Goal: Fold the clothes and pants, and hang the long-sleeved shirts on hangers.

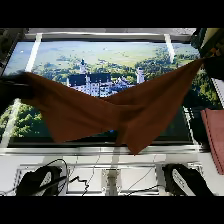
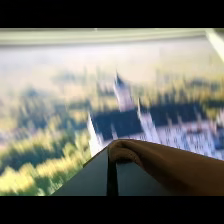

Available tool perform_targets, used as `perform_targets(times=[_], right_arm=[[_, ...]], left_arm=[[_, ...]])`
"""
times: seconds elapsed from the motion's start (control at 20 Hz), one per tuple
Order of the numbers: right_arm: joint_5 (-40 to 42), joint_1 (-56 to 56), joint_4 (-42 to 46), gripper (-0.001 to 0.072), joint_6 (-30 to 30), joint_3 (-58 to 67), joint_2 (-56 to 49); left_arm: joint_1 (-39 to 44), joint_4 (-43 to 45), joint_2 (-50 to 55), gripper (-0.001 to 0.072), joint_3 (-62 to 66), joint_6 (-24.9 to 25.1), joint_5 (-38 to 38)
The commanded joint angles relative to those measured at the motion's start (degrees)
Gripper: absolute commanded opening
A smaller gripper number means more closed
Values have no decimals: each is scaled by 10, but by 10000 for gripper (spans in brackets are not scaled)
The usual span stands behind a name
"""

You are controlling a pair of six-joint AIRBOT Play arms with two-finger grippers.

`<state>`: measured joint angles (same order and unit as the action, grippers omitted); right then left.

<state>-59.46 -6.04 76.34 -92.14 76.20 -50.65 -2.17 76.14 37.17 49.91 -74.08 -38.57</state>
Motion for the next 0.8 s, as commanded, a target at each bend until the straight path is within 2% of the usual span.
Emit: perform_targets(times=[0.0,0.25,0.35,0.55,0.6,0.65,0.7,0.75], right_arm=[[26,0,-15,23,0,-7,-166],[165,0,-101,23,-5,-7,-350],[199,0,-131,23,-5,-7,-375],[241,0,-131,29,-4,5,-377],[241,0,-131,123,-4,9,-377],[234,0,-131,371,-4,11,-377],[221,0,-129,532,-4,12,-377],[204,-3,-120,548,-4,12,-376]], left_arm=[[2,-53,160,13,-26,0,28],[43,-207,363,13,-25,0,286],[63,-215,386,13,-25,0,347],[87,-213,387,14,-25,0,452],[90,-213,387,79,-25,0,468],[91,-213,385,380,-25,0,469],[91,-213,382,720,-25,0,469],[91,-213,375,696,-25,0,463]])
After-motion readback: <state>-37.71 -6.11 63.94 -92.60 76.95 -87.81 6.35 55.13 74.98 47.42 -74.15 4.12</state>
